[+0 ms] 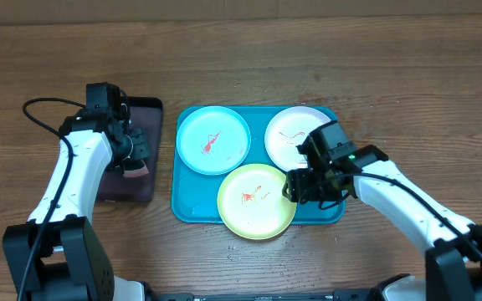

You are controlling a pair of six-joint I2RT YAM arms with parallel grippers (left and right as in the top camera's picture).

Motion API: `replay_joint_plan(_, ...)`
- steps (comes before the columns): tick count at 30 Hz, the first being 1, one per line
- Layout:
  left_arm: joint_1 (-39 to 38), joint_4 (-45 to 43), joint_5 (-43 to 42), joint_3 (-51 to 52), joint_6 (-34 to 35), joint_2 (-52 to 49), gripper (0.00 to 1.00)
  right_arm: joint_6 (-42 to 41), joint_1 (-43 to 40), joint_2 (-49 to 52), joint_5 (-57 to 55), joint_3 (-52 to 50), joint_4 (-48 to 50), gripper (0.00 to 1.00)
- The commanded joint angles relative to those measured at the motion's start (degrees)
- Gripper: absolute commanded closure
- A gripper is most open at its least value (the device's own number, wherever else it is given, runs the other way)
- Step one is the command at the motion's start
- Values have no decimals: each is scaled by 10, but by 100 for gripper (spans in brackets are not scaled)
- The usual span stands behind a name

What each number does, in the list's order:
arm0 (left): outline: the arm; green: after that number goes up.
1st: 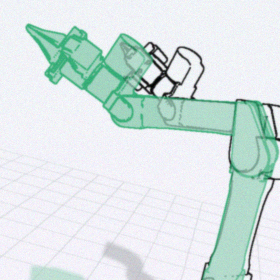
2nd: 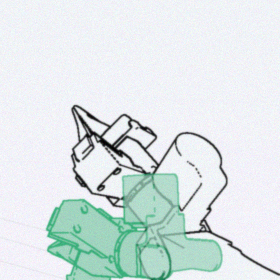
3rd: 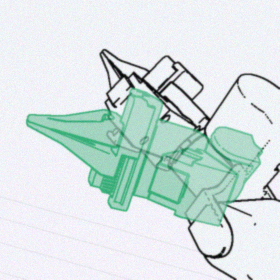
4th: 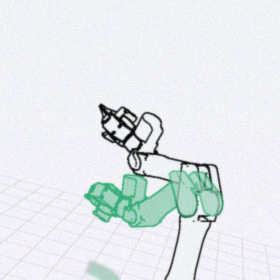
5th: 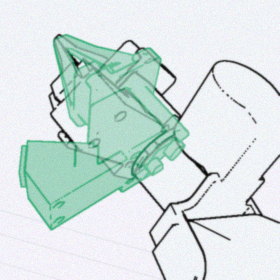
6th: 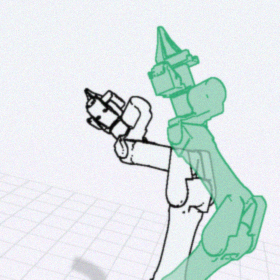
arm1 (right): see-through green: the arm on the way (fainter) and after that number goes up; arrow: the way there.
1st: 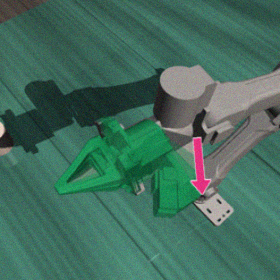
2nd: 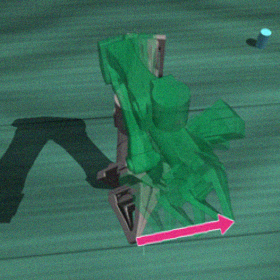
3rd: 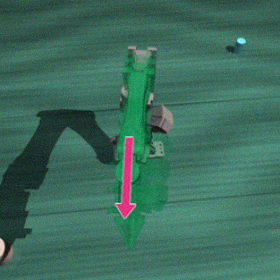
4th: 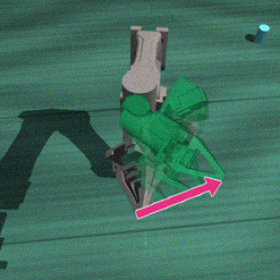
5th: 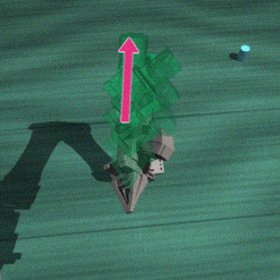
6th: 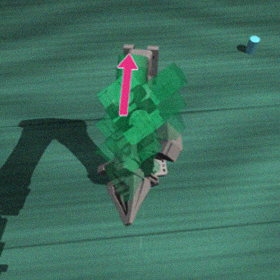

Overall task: Clean dirty plates on tray and stack at the side
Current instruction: 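Grip the yellow plate rim with the right gripper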

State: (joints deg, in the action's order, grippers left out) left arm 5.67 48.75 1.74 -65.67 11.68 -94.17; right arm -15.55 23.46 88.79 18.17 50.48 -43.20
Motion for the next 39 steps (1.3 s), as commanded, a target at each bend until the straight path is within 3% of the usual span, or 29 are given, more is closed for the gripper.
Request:
replay_joint_plan(1, -1, 1, -8, -8, 6, 5, 96, -11, 5, 21, -58, 12, 21, 35)
replay_joint_plan(17, -1, 7, -7, -8, 8, 4, 96, 38, 6, 48, -29, 12, 37, 79)
replay_joint_plan(39, -1, 34, -7, -8, 8, 4, 96, 37, 6, 48, -31, 12, 24, 78)
